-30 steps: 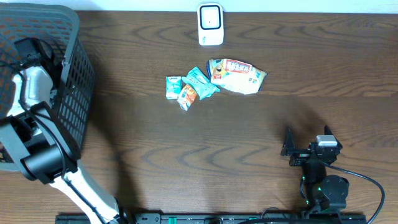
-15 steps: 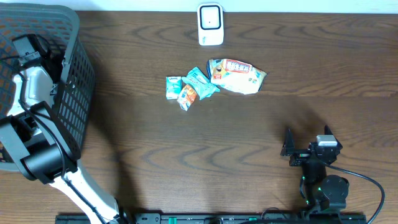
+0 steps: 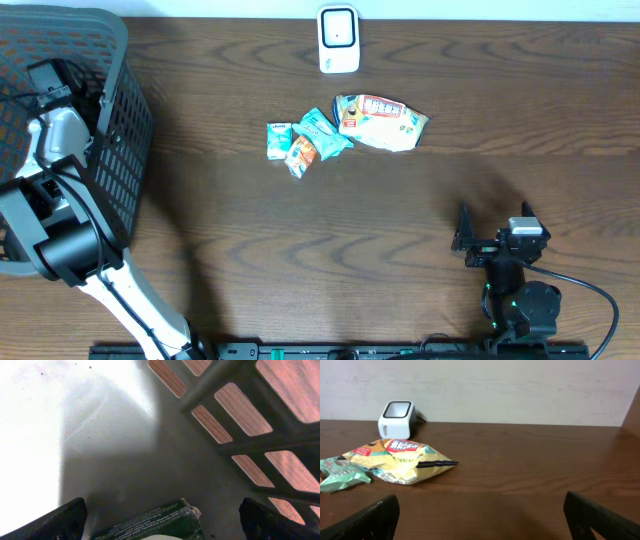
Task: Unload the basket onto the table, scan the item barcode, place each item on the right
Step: 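Close the left gripper on the green Zam-Buk box in the basket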
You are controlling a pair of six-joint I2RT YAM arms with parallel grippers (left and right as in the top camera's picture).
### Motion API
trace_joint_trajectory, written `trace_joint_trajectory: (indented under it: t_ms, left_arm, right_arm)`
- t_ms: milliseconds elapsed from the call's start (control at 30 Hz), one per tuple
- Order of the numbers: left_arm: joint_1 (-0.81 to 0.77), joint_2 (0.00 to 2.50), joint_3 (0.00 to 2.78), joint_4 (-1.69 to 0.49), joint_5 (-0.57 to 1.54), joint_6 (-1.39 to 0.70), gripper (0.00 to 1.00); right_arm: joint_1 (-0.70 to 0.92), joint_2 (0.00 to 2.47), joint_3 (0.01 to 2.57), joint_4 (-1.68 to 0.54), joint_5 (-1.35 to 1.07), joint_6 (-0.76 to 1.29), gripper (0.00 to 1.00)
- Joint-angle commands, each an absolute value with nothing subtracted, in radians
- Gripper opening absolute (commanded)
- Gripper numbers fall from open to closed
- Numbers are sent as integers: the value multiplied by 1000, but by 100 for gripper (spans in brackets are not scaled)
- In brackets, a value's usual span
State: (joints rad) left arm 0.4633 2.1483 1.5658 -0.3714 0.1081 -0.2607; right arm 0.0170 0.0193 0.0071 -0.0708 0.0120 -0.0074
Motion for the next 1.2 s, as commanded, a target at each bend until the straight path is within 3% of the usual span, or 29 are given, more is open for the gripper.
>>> trace_joint_trajectory:
  t_ms: [0, 33, 67, 200, 433, 533, 700, 767, 1167]
  left_arm:
    - [488, 2196, 1552, -397, 96, -267, 86]
    - [497, 2195, 1552, -409, 77, -267, 74]
    - [505, 2195, 1553, -418, 60, -267, 69]
    - [543, 2194, 1554, -479, -20, -267, 60]
    - [601, 2175, 1556, -564, -43, -316, 58]
    - [618, 2140, 1556, -601, -40, -380, 59]
    - [619, 2071, 1556, -641, -12, -380, 83]
    - [617, 2056, 1556, -651, 22, -380, 97]
    - [607, 2059, 1555, -808, 45, -467, 96]
  right_arm:
    - [15, 18, 6, -75, 13, 6, 99]
    - [15, 18, 6, -75, 13, 7, 99]
    - [15, 18, 6, -75, 13, 6, 99]
    - [15, 18, 6, -75, 13, 7, 99]
    - [15, 18, 6, -75, 13, 6, 99]
    - [15, 18, 6, -75, 13, 6, 99]
    - [15, 18, 6, -75, 13, 6, 99]
    - [15, 18, 6, -75, 13, 7, 99]
    - [15, 18, 6, -75, 13, 6, 99]
